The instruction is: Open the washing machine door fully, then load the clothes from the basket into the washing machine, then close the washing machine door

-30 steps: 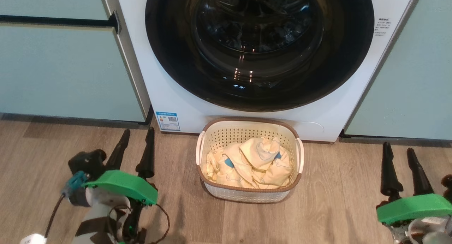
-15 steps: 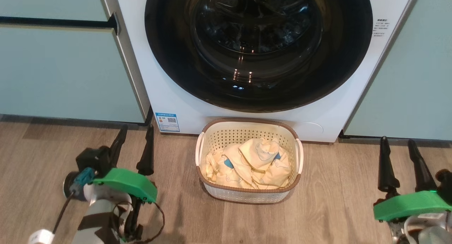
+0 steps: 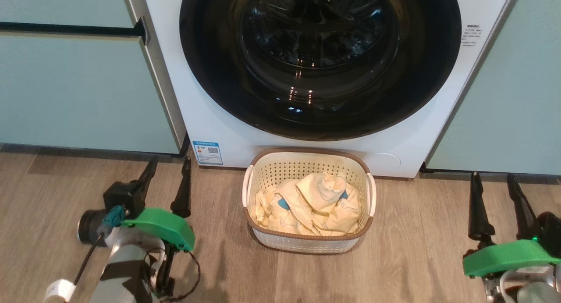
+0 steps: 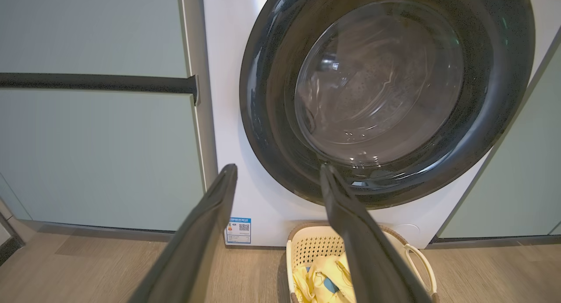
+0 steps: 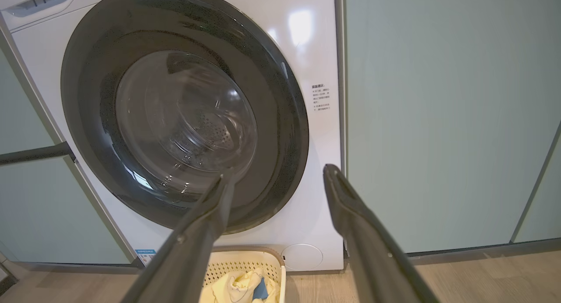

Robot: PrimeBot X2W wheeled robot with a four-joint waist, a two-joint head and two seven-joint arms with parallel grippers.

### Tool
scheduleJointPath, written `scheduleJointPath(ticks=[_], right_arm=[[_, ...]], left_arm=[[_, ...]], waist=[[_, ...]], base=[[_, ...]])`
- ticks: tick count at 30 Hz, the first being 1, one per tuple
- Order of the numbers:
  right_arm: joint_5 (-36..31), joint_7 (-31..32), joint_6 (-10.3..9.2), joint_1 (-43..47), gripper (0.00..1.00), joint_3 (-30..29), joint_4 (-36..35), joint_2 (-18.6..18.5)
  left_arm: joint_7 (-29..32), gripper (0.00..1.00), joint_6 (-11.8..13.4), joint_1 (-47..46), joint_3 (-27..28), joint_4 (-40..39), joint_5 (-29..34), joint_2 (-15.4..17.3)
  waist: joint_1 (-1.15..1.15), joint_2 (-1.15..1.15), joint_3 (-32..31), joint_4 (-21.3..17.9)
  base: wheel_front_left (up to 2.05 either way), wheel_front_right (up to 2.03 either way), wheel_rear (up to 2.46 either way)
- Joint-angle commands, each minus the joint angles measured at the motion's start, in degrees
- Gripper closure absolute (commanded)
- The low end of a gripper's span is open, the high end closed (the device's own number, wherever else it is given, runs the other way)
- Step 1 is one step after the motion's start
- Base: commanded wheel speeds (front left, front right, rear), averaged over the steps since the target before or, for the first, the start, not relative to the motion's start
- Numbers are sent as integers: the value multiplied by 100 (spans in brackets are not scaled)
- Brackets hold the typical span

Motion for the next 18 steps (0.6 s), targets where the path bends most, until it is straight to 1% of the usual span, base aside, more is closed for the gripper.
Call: scheduleJointPath(ticks=[1, 12, 18], right_arm=[[43, -62, -17, -282, 0, 115, -150, -109], [169, -62, -17, -272, 0, 95, -3, -109], [171, -62, -17, -275, 0, 102, 56, -109]], left_arm=[[-51, 0, 28, -292, 206, -153, -14, 69], [-51, 0, 38, -314, 201, -24, -137, 64], [-51, 0, 75, -321, 237, 24, -79, 63]], waist=[[0, 0, 2, 0], [0, 0, 14, -9], [0, 0, 19, -10]], base=[[0, 0, 0], [0, 0, 0], [0, 0, 0]])
